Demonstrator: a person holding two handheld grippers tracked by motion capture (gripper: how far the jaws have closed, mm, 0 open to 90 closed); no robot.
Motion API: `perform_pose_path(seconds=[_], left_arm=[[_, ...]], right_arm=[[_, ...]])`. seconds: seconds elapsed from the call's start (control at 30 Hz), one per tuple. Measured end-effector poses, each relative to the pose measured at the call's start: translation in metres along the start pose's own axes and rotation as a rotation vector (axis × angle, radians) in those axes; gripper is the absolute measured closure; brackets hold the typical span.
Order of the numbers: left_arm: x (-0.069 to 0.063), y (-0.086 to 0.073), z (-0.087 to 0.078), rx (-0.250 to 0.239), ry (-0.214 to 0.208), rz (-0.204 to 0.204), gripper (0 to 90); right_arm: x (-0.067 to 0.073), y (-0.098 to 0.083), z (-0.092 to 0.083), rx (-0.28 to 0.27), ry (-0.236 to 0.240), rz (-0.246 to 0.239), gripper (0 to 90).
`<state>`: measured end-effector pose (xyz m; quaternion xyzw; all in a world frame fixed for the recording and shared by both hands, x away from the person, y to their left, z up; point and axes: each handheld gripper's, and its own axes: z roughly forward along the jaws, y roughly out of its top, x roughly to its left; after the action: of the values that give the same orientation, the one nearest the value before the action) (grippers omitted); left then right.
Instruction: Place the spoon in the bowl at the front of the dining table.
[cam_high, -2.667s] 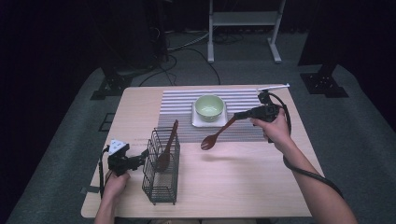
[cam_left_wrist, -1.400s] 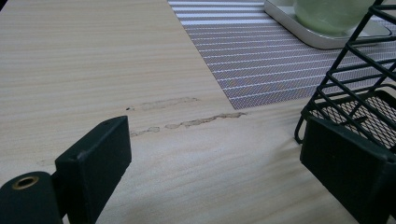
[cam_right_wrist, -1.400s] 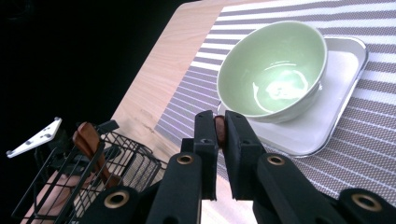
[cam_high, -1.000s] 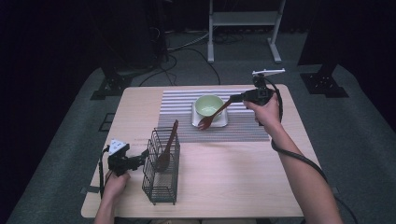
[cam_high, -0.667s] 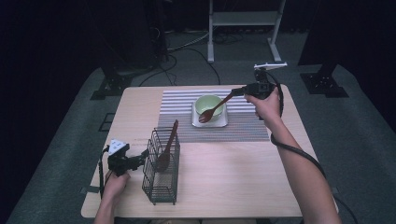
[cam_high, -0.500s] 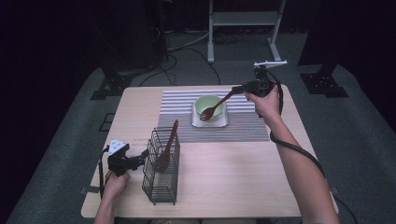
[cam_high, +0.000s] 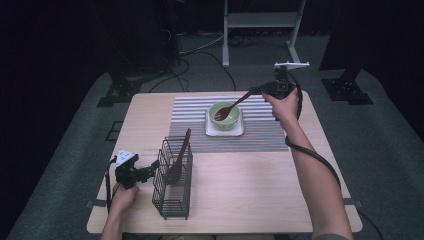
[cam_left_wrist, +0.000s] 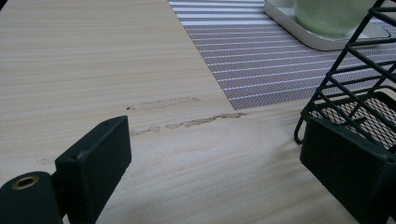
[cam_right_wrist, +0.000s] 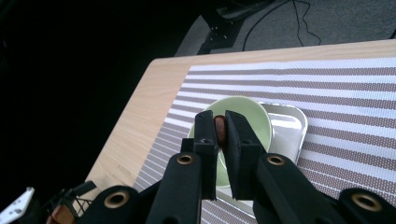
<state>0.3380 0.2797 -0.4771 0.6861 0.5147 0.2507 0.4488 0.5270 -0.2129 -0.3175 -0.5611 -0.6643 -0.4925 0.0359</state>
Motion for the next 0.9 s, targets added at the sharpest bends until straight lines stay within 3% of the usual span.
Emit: perform_pose_path(seconds=[0.5,0.9], left_arm=[[0.000,0.000,0.000,-0.005,-0.002,-0.006,8.1],[0.001,0.000,0.000,-0.006,-0.002,-0.009,8.0]], right_arm=[[-0.033,-0.012,0.019,-0.008,-0.051,0.075,82.9],[-0.041,-0.017,0.024,0.004,-0.051,0.102,82.5]])
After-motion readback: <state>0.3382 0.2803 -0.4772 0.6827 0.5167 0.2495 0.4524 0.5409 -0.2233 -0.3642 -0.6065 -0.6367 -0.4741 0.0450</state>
